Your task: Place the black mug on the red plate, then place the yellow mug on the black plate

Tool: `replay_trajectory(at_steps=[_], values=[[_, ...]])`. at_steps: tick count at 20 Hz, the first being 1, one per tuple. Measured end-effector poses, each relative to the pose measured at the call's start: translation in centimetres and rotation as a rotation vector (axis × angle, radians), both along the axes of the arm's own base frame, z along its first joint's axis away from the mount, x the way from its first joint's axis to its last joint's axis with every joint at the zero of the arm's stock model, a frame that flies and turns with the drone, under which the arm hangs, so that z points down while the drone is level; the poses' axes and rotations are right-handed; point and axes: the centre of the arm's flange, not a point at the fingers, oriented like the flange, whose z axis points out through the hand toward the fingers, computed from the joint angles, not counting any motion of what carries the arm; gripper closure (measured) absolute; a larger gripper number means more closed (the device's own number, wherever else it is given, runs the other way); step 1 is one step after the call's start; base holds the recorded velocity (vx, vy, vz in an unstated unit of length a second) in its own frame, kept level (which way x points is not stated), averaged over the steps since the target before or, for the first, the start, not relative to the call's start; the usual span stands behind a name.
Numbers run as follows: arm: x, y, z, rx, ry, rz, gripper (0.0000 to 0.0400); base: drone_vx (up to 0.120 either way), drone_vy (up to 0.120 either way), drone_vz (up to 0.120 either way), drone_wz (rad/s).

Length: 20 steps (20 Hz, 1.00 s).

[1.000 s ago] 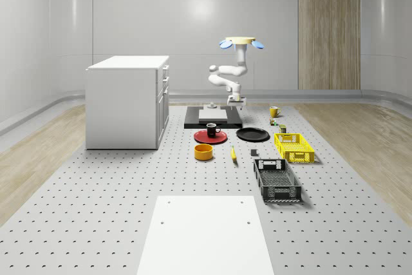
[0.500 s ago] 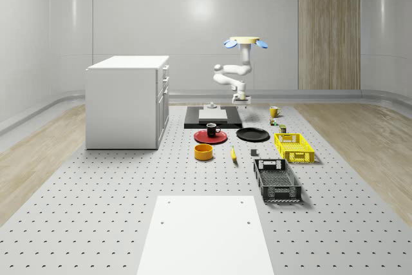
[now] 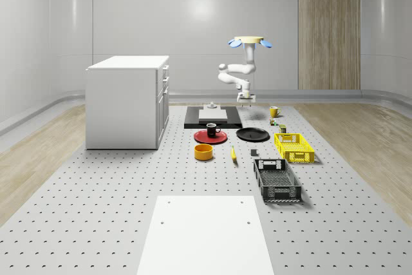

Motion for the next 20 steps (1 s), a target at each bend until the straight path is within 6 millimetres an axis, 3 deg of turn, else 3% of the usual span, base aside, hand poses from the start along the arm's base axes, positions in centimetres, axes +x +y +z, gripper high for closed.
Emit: replay_trajectory(at_steps=[20], values=[[0.0, 0.0, 0.0, 0.0, 0.0, 0.0, 0.0, -0.12, 0.12, 0.0, 0.0]])
